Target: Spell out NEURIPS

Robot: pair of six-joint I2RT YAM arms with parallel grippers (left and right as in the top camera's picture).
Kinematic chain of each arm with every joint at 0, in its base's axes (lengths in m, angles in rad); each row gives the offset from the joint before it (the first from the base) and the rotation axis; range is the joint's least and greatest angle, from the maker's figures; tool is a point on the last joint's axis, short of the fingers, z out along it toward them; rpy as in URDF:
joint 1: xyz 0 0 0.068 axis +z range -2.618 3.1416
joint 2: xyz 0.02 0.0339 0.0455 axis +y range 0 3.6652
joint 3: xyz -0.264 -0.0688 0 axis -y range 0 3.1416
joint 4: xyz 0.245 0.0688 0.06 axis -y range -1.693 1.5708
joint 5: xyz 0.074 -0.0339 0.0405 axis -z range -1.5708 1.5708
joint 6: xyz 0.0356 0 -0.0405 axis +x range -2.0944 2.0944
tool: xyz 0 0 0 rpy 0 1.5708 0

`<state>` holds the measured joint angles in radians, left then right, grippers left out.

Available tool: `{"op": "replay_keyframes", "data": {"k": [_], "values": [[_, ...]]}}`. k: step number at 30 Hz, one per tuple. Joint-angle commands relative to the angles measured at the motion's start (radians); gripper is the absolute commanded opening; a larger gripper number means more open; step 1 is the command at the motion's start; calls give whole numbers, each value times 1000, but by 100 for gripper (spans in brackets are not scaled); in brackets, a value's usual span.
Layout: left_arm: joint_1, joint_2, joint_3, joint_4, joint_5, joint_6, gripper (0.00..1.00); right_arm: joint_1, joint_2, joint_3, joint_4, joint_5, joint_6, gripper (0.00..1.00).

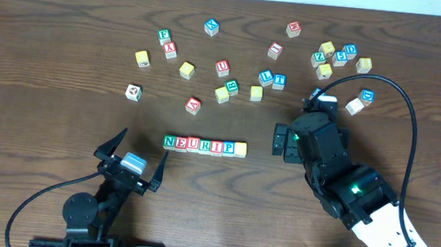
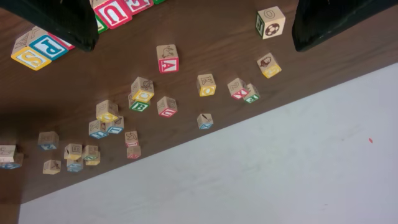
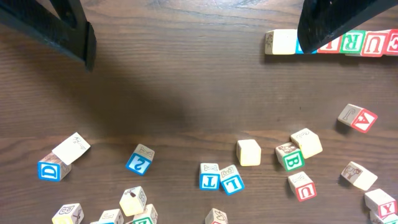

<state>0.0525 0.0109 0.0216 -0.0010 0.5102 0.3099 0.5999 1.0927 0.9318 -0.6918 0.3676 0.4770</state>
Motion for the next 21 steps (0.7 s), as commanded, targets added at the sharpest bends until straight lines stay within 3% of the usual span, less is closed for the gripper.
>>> {"op": "replay_keyframes", "data": {"k": [1,6,11,15,21], "values": [[4,-7,-17,-43,2,-17,98,-5,-3,0,4,36,-15,99],[4,-7,-17,-43,2,-17,98,-5,-70,-39,134,53,-47,99],[4,-7,-17,-43,2,-17,98,-17,-219,-235,561,13,-253,99],[4,-7,-17,-43,2,-17,98,-106,-401,-452,856,-115,-354,99],[4,-7,-17,-43,2,-17,98,-283,-695,-702,979,-251,-400,99]]}}
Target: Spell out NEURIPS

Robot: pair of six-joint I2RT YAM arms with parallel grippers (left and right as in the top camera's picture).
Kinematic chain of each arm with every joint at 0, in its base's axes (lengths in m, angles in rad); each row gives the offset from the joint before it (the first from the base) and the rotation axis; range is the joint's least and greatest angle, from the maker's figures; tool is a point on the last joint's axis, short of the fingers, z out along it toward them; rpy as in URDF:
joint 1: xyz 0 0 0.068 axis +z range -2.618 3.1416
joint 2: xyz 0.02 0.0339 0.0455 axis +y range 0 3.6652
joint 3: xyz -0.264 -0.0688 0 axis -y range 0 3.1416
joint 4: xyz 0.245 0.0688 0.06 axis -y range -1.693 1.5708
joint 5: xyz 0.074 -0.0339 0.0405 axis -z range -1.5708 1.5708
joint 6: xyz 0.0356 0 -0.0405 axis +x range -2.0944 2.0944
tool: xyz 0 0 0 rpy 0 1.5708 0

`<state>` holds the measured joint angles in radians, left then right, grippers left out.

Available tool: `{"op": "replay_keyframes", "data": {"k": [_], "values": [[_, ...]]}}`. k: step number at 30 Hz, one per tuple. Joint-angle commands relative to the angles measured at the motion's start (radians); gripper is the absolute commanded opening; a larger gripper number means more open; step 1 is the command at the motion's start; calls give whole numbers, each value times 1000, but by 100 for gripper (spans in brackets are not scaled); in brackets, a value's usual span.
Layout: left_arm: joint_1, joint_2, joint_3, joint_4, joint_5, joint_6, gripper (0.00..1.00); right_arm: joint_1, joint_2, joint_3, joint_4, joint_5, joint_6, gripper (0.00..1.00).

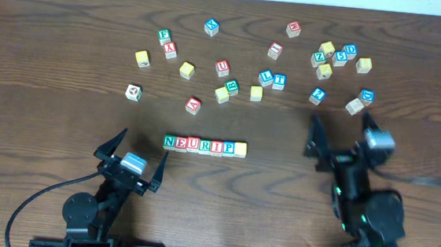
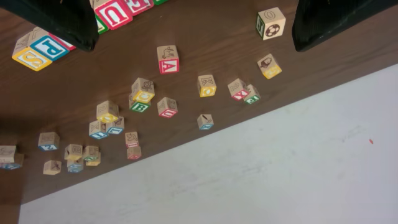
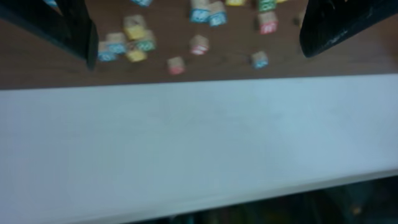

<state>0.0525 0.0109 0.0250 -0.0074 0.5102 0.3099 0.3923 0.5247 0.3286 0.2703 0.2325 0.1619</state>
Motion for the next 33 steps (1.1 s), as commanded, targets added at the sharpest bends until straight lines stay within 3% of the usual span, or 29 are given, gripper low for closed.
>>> {"op": "replay_keyframes", "data": {"k": [1,8,10,15,33], "values": [[4,-7,-21,-36,2,-17,98,-99,-176,-131,18,-141,-106,99],[4,-7,-21,-36,2,-17,98,-250,-473,-325,7,-250,-134,99],[4,-7,-21,-36,2,-17,97,-279,-523,-323,-111,-254,-129,99],[4,-7,-21,-36,2,-17,98,-295,-520,-323,-357,-239,-95,99],[4,-7,-21,-36,2,-17,98,-295,-514,-323,-346,-240,-96,99]]}}
